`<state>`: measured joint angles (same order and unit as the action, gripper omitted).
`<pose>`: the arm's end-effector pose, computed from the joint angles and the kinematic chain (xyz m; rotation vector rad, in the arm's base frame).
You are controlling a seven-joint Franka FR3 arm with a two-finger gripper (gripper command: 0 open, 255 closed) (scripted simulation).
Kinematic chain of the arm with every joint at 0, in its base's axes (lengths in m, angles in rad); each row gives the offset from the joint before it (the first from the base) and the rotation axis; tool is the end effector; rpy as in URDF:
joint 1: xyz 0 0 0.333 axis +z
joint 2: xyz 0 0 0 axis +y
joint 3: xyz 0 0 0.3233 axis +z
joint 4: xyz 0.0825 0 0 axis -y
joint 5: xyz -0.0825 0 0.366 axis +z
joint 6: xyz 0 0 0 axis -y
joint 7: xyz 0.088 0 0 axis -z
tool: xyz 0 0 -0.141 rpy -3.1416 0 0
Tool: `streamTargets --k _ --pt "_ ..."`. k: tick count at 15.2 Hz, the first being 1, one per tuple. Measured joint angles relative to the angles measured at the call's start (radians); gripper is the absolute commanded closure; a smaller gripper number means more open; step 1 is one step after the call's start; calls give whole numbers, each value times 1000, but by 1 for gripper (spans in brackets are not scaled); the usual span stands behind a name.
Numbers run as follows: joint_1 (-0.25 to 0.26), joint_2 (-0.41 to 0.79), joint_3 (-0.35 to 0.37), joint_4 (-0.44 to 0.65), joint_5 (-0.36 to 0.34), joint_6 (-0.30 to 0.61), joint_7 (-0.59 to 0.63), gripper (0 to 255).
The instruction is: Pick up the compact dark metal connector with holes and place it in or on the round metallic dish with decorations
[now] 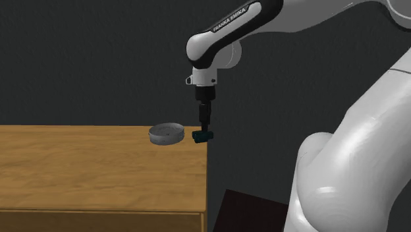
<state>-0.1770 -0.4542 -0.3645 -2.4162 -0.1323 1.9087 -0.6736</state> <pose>0.3224 -0.2141 0.4382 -3.0520 -0.3389 0.0671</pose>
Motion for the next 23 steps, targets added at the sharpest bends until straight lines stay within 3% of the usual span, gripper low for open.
streamTargets --k 7,13,15,23 --pt "-16 216 -133 110 28 107 -184 0" --pt "-41 451 -225 258 138 171 -378 0" --pt "-52 513 -234 295 175 186 -423 0" --pt "-63 571 -234 262 216 266 -461 0"
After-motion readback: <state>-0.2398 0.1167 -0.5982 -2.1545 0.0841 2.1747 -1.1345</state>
